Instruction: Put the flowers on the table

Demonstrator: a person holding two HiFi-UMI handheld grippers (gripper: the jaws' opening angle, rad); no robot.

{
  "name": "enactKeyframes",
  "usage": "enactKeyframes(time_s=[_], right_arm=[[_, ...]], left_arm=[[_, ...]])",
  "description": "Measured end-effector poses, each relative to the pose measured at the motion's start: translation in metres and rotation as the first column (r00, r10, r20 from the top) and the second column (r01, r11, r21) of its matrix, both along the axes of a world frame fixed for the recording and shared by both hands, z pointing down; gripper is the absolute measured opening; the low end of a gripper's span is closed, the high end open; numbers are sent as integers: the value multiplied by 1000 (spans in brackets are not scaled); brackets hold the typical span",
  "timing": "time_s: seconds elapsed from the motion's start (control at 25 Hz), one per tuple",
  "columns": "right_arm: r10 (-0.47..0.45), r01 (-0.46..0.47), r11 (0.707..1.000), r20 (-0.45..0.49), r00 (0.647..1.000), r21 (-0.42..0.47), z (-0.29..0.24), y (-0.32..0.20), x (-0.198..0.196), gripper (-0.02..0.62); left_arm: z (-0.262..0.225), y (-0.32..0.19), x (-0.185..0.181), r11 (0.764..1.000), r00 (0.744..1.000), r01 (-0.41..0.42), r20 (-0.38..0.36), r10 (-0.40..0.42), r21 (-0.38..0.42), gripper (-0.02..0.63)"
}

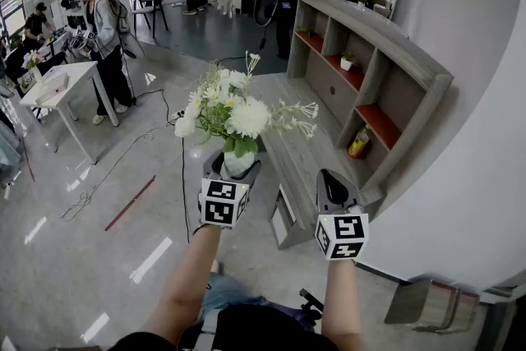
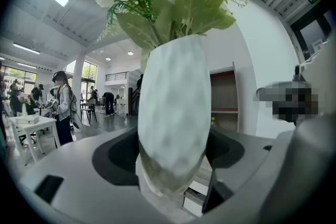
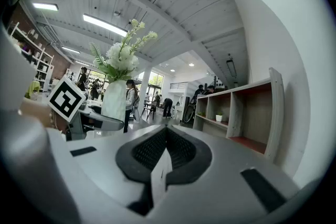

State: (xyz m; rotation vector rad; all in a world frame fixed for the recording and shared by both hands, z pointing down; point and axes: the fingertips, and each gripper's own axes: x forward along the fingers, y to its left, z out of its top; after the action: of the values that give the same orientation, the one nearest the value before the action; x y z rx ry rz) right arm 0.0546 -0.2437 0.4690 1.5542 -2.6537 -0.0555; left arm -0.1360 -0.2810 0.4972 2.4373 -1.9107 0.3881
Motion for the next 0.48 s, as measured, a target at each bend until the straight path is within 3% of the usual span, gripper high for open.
enactKeyframes(time_s=[0.48], right_arm=[[-6,6,1000,-9,1000,15,1,-7,2,14]], left_arm=[[-4,-6,2,1000,1000,-5,-14,5,21,370]])
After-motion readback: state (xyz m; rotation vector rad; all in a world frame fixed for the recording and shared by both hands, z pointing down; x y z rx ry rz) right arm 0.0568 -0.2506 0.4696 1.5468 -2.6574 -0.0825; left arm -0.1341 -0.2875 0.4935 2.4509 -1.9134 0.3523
